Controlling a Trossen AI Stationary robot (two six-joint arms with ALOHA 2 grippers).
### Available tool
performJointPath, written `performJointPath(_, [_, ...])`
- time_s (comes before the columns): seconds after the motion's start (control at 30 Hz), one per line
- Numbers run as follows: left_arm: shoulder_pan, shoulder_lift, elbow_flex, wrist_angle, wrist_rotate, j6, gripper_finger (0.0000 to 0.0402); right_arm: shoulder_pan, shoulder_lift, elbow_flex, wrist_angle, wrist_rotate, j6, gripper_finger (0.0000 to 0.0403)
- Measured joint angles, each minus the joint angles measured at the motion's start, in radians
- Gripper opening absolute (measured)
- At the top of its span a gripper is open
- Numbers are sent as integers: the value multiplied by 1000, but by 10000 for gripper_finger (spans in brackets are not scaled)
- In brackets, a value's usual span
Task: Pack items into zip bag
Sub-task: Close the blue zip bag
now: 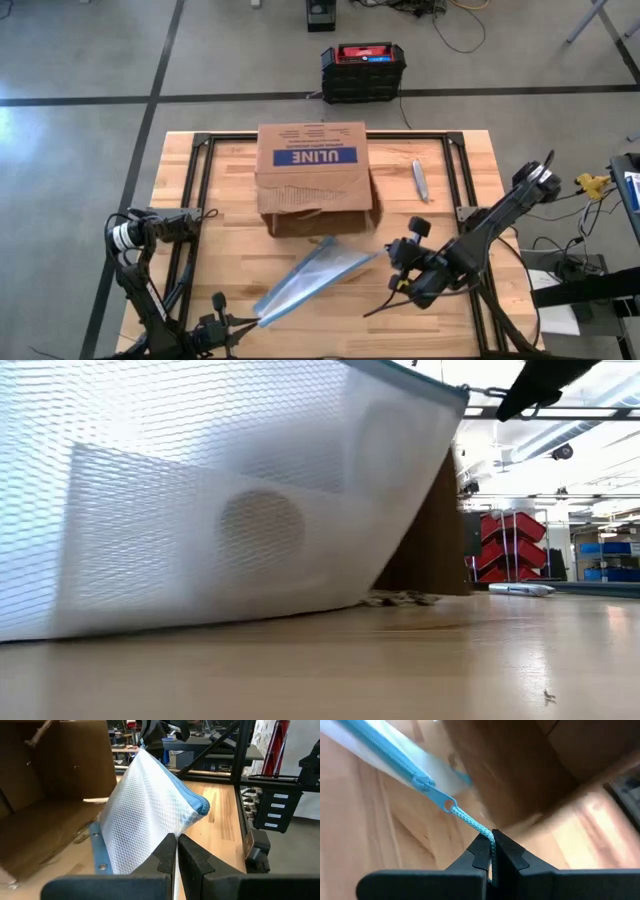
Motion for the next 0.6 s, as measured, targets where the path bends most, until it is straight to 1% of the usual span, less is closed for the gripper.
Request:
performJointPath(0.07, [5, 0, 0, 6, -12, 0, 0, 0, -18, -71, 130, -6, -13, 0])
performJointPath(0.17, [21, 0, 0, 14, -18, 0, 0, -1, -20, -178, 376, -42, -60, 0])
performJointPath(0.27, [34, 0, 0, 21, -22, 0, 0, -1, 15, -264, 625, -107, -125, 0])
performJointPath(0.33, [44, 0, 0, 22, -30, 2, 0, -2, 51, -305, 744, -146, -163, 0])
performJointPath(0.43, [69, 0, 0, 26, -58, 8, 0, -2, 123, -318, 866, -171, -201, 0])
performJointPath(0.57, [112, 11, 0, 60, -51, 9, 0, -3, 254, -298, 1022, -247, -268, 0])
performJointPath(0.6, [122, 20, 0, 69, -30, 8, 0, -2, 289, -287, 1077, -269, -291, 0])
